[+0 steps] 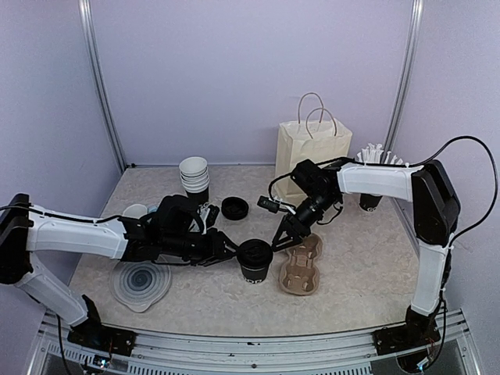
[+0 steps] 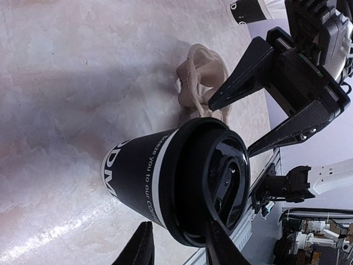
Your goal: Pack the takeout coffee
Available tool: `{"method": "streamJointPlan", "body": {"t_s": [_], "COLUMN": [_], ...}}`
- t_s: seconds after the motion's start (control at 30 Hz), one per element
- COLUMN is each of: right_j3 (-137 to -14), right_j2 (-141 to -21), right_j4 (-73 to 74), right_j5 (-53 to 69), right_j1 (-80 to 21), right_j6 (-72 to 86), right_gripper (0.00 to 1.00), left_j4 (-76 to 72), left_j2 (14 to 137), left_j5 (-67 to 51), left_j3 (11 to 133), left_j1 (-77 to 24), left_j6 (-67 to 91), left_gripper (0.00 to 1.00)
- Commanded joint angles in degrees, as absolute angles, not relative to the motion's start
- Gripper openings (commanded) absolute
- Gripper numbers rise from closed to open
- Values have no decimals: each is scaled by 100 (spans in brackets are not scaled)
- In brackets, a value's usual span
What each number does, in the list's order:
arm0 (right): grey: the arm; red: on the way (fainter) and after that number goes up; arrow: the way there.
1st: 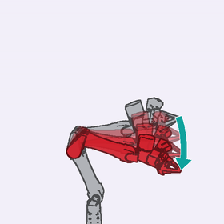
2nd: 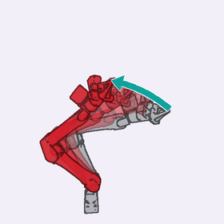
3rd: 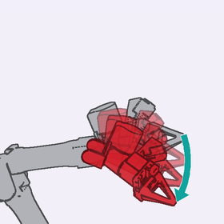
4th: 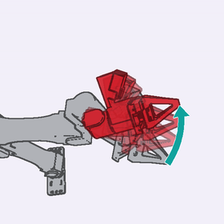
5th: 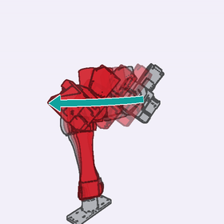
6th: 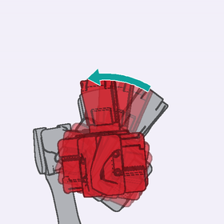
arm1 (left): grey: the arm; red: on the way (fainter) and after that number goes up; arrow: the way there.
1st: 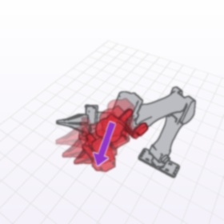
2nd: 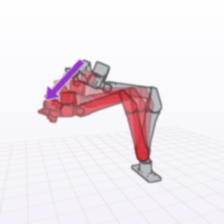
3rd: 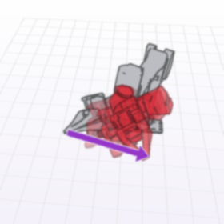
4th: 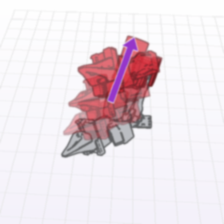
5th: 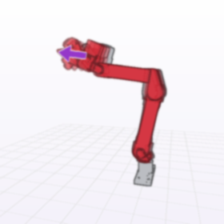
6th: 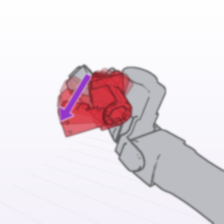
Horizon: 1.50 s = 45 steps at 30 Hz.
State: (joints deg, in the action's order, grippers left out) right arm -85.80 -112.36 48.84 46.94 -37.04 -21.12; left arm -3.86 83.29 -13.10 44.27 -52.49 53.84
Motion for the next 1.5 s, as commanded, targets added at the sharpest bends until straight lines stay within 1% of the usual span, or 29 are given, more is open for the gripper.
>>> {"method": "streamJointPlan", "body": {"t_s": [0.0, 0.37, 0.43, 0.53, 0.63, 0.73, 0.83, 0.93, 1.0, 1.13, 1.27, 1.47], "right_j3": [-8727, -8690, -8641, -8577, -8554, -8562, -8679, -8752, -8754, -8678, -8569, -8586], "right_j2": [-11427, -11744, -11856, -12125, -12341, -12295, -11989, -11542, -11263, -10837, -10528, -10358], "right_j4": [4847, 4794, 4753, 4727, 4809, 4833, 4876, 4916, 4949, 4997, 4951, 4813], "right_j5": [4822, 4859, 4708, 4103, 3916, 4004, 4164, 4125, 3974, 3667, 3498, 3420], "right_j1": [-3696, -3709, -3715, -3714, -3716, -3715, -3718, -3702, -3680, -3629, -3621, -3629], "right_j6": [-2040, -1940, -1812, -1585, -1503, -1550, -1701, -1836, -1913, -2098, -2443, -2985], "right_gripper": [55, 55, 55, 53, 51, 51, 52, 56, 62, 71, 74, 75], "left_j4": [-473, -269, -43, 360, 368, 321, 601, 817, 931, 1111, 1093, 1035], "left_j2": [8483, 8918, 9095, 9458, 9812, 9885, 9687, 9440, 9330, 9091, 8849, 8637], "left_j5": [-1344, -1431, -1373, -1235, -1324, -1379, -1081, -853, -758, -569, -357, -264], "left_j3": [4322, 4158, 4190, 4155, 4005, 4096, 4522, 5001, 5316, 5724, 5973, 6158], "left_j1": [-5209, -4948, -4881, -4771, -4642, -4728, -4926, -5091, -5143, -5167, -5147, -5065], "left_j6": [5363, 5106, 4956, 4689, 4527, 4458, 4273, 4089, 4016, 3866, 3736, 3568], "left_gripper": [32, 30, 30, 27, 26, 26, 28, 31, 32, 38, 44, 45]}}
